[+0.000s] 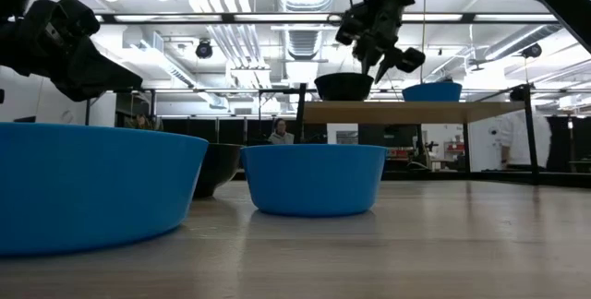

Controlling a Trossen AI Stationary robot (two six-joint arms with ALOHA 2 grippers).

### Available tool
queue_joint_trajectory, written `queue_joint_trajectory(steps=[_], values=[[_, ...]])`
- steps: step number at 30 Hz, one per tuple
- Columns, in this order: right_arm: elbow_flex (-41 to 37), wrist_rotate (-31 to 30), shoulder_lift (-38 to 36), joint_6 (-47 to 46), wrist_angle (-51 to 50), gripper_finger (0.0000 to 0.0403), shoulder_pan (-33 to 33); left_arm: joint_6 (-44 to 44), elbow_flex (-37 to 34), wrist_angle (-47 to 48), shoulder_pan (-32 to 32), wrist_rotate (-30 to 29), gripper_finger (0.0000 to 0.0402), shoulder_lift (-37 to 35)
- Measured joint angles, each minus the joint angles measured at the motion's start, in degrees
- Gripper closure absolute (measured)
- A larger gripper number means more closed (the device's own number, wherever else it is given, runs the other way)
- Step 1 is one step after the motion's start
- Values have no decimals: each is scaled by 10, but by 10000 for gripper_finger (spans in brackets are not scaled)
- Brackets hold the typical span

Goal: Pick & Place Mini bowls
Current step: Stack the top blue bowl on the blue bowl on the shelf

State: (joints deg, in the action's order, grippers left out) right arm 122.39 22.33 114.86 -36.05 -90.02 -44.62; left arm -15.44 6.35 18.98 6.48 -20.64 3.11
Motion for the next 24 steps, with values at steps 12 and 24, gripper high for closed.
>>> queue_joint_trajectory(steps=[12,24], values=[[1,-8,-82,22,0,286,51,0,0,0,0,0,401,0],[-3,-61,-90,75,24,285,237,0,0,0,0,0,401,0]])
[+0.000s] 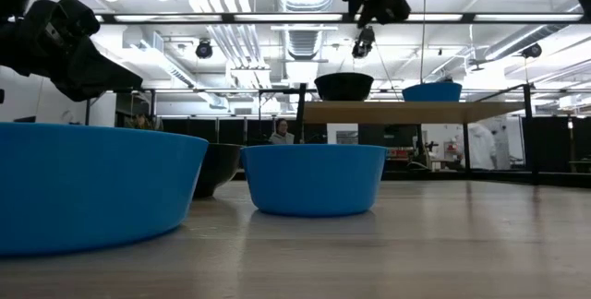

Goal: Pick & Place Mini bowls
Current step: Stack the top blue bowl on the blue bowl on the shelf

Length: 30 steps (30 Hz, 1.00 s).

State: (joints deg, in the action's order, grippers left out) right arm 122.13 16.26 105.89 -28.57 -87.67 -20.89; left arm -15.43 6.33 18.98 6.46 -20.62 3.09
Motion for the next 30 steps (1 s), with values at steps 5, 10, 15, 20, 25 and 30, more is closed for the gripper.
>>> queue_joint_trajectory(steps=[5,10,15,20,25,30], values=[[-4,-10,22,2,28,288,75,0,0,0,0,0,401,0],[-7,-30,57,48,78,288,139,0,0,0,0,0,401,0],[-7,-30,107,91,107,287,185,0,0,0,0,0,401,0],[-8,-31,160,150,105,284,216,0,0,0,0,0,401,0],[-8,-72,211,212,111,286,230,0,0,0,0,0,401,0],[-8,-72,244,217,121,284,231,0,0,0,0,0,401,0]])
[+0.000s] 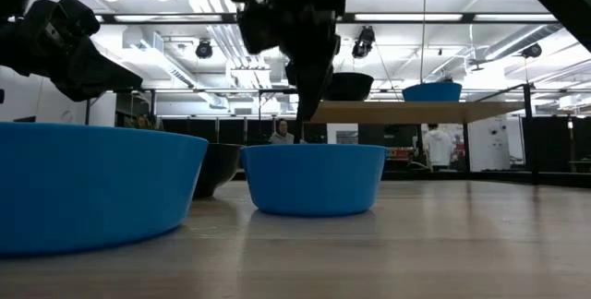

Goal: Pick & Place Mini bowls
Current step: Stack the top blue bowl on the blue bowl on the shelf

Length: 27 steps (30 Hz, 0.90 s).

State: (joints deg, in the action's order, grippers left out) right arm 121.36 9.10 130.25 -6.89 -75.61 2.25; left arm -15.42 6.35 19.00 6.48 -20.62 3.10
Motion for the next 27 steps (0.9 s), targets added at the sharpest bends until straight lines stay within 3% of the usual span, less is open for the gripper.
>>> queue_joint_trajectory(steps=[13,27], values=[[-2,29,21,34,20,282,15,0,0,0,0,0,401,0],[-61,29,21,10,70,289,17,0,0,0,0,0,401,0]])
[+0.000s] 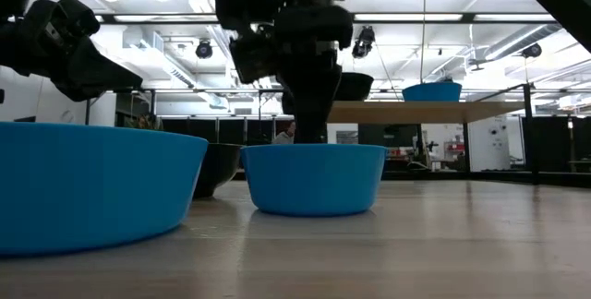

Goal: Pick & Place Mini bowls
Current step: Stack the top blue bowl on the blue bowl on the shelf

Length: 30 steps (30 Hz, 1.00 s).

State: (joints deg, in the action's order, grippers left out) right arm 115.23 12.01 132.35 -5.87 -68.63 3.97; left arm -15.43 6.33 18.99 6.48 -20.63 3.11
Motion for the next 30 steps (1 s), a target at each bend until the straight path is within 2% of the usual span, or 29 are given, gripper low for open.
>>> queue_joint_trajectory(steps=[10,20,30], values=[[-44,0,0,-30,18,313,0,0,0,0,0,0,401,0],[-52,20,0,-45,15,380,1,0,0,0,0,0,401,0],[2,21,-11,-42,-54,394,1,0,0,0,0,0,401,0]])
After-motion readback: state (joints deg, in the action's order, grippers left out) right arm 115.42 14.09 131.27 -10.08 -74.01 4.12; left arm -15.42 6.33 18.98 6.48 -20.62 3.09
